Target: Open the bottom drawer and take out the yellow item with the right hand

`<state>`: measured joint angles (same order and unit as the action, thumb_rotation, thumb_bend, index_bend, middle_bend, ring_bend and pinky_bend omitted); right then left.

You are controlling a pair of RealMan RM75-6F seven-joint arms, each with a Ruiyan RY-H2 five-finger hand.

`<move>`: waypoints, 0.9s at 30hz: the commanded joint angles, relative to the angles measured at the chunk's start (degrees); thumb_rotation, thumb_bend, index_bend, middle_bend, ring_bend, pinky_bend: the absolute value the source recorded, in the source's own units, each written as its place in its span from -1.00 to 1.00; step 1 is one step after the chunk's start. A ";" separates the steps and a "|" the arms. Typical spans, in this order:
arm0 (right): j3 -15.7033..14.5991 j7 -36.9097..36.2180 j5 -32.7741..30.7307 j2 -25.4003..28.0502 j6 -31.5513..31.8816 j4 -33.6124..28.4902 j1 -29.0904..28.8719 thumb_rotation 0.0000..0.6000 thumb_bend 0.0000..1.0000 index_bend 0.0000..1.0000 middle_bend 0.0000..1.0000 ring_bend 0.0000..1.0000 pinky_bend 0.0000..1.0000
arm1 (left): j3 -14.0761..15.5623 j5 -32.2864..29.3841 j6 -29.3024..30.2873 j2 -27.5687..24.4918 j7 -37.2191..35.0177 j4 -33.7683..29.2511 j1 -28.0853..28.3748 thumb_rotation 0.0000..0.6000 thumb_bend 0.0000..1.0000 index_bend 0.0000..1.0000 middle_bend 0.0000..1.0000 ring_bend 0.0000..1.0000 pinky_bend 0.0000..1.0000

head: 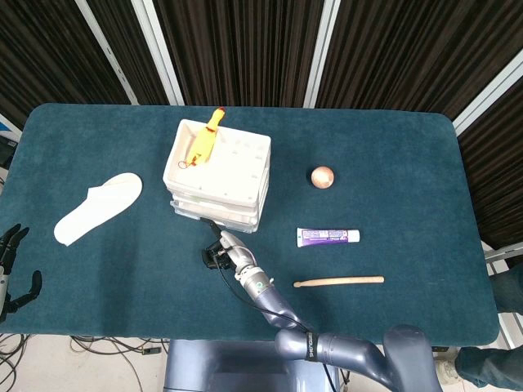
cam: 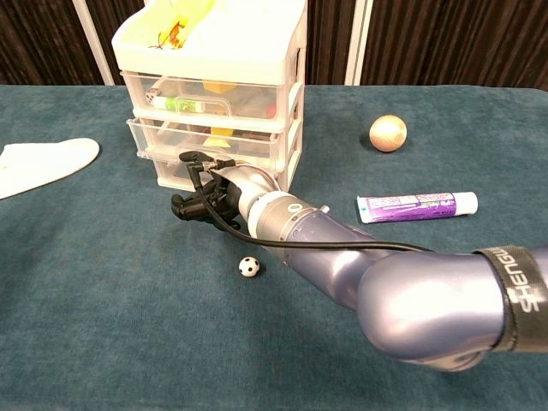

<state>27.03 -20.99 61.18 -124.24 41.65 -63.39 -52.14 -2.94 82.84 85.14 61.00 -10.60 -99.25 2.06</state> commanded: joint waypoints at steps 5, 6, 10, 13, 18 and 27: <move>-2.10 0.21 0.44 0.68 1.01 -2.61 1.83 1.00 0.25 -0.81 0.75 0.86 0.98 | 0.02 -0.07 -0.13 -0.02 0.13 -0.04 0.03 1.00 0.03 -0.97 -1.00 -1.00 -1.00; -2.34 0.26 0.45 0.75 1.12 -2.96 2.04 1.00 0.25 -0.81 0.75 0.86 0.98 | 0.02 -0.07 -0.12 -0.02 0.13 -0.04 0.02 1.00 0.03 -0.97 -1.00 -1.00 -1.00; -3.40 0.79 0.60 1.20 2.10 -4.97 3.21 1.00 0.25 -0.81 0.75 0.86 0.98 | 0.03 -0.10 -0.16 -0.01 0.15 -0.03 0.02 1.00 0.03 -0.97 -1.00 -1.00 -1.00; -3.93 1.54 0.50 1.43 2.71 -6.06 3.78 1.00 0.25 -0.81 0.75 0.86 0.98 | 0.05 -0.07 -0.19 -0.02 0.17 -0.02 0.03 1.00 0.03 -0.97 -1.00 -1.00 -1.00; -5.09 2.33 0.66 1.84 3.46 -7.96 4.82 1.00 0.25 -0.81 0.75 0.86 0.98 | 0.08 0.02 -0.13 -0.02 0.14 -0.05 0.00 1.00 0.03 -0.97 -1.00 -1.00 -1.00; -8.45 4.55 2.48 2.07 5.81 -9.90 6.94 1.00 0.25 -0.81 0.75 0.86 0.98 | 0.16 0.26 -0.01 -0.04 0.03 -0.06 -0.04 1.00 0.03 -0.97 -1.00 -1.00 -1.00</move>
<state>18.76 -16.59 63.42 -122.27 47.23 -73.08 -45.40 -2.78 83.10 85.12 60.97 -10.57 -99.31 2.02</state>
